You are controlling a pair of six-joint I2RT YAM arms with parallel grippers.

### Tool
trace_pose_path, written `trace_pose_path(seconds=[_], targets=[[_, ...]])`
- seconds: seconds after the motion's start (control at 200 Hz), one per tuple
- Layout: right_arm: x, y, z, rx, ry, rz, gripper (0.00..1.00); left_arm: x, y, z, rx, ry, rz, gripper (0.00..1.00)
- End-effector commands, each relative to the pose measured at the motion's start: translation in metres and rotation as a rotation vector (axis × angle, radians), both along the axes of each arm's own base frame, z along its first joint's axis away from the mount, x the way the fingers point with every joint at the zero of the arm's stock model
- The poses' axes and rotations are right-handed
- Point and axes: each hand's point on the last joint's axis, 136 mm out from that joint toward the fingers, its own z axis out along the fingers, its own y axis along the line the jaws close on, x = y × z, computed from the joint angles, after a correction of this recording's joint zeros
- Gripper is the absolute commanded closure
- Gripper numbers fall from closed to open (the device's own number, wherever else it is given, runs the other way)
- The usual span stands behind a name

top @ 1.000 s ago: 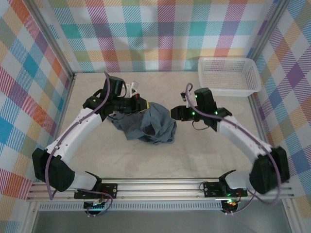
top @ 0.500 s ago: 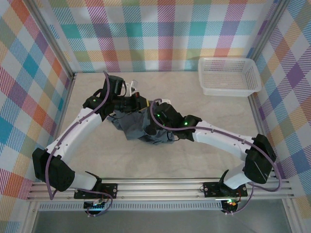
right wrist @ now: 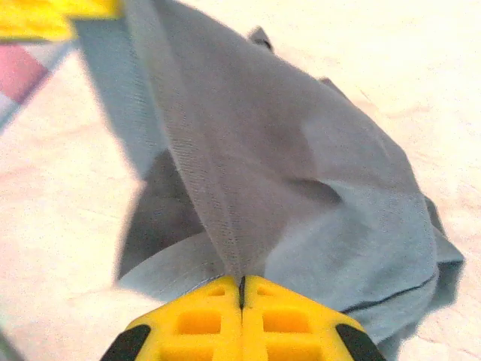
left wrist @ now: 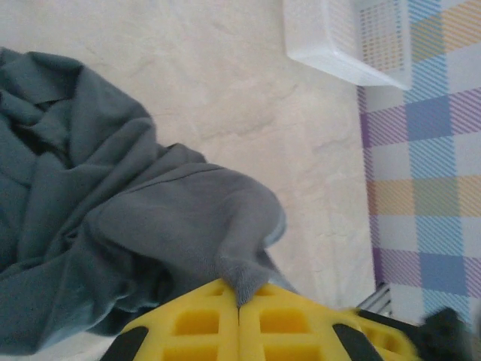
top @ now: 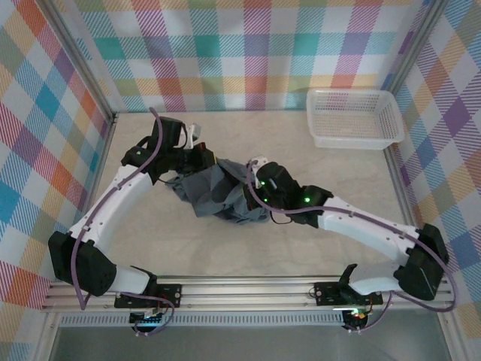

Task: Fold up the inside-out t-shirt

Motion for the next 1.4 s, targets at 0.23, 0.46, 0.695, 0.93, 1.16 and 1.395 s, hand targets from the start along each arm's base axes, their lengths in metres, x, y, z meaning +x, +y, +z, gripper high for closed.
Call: trace_pose_path(seconds=[0.23,0.46,0.695,0.93,1.16,1.395], targets=[[-0.014,0.038,0.002,0.165,0.106,0.174,1.0,-0.007,0.007,-0.024,0.031,0.014,-0.007,0.75],[0.019,0.016,-0.017,0.137,0.173,0.022,1.0,-0.041,0.044,-0.039,0.073,0.096,0.187,0.58],[0.026,0.01,-0.028,0.14,0.246,0.009,1.0,-0.062,-0.004,-0.058,-0.306,0.257,0.198,0.58],[0.018,0.015,-0.021,0.189,0.255,0.075,1.0,-0.04,-0.02,-0.062,-0.348,0.257,0.193,0.38],[0.007,0.012,-0.024,0.186,0.285,0.102,1.0,-0.026,-0.001,-0.08,-0.106,0.187,0.193,0.34],[-0.024,0.014,-0.052,0.17,0.403,0.218,0.75,-0.025,-0.003,-0.076,-0.087,0.158,0.158,0.6]])
